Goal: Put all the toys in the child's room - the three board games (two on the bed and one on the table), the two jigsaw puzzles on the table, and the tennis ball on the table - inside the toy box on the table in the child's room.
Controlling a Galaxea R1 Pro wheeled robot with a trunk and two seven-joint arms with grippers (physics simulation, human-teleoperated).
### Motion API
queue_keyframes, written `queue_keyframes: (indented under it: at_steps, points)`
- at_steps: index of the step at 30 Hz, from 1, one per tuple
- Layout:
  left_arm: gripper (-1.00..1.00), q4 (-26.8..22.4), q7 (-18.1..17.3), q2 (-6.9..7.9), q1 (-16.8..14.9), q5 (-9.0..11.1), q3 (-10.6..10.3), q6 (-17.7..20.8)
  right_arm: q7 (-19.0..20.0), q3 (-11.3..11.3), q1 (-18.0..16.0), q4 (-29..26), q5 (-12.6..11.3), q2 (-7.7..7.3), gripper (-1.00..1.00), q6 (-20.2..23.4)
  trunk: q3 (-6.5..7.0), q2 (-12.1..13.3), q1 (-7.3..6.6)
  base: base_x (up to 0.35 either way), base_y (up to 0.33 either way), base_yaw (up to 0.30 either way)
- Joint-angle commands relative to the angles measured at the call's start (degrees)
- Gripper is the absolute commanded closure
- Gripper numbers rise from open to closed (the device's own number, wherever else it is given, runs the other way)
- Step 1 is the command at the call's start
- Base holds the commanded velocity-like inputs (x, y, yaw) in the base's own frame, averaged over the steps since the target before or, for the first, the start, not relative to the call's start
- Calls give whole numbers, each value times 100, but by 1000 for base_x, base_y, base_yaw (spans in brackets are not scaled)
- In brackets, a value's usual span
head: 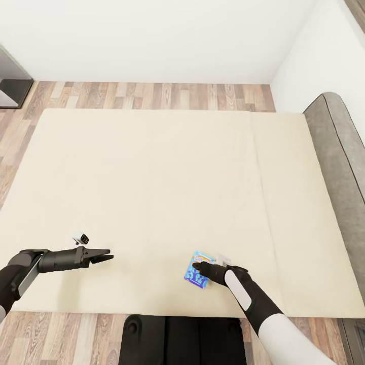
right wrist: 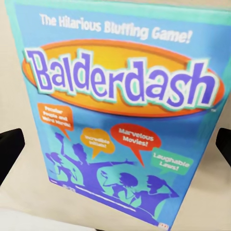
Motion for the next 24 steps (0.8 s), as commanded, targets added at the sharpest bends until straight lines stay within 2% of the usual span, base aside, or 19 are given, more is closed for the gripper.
queue_keyframes:
  at_steps: [1,11,24]
  points:
    - [-100,1,-19,8,-4,22,-27,61,-29,9,-2,-6,-38,-1,-100,18,-6,-9,3,0,0,0]
    - [-100,1,-16,8,-4,22,-27,61,-27,18,-2,-7,-39,-2,-100,18,-6,-9,3,0,3,0]
    - [-100,1,-20,8,-4,22,-21,61,-27,22,-2,-3,-39,-1,-100,18,-6,-9,3,0,67,0]
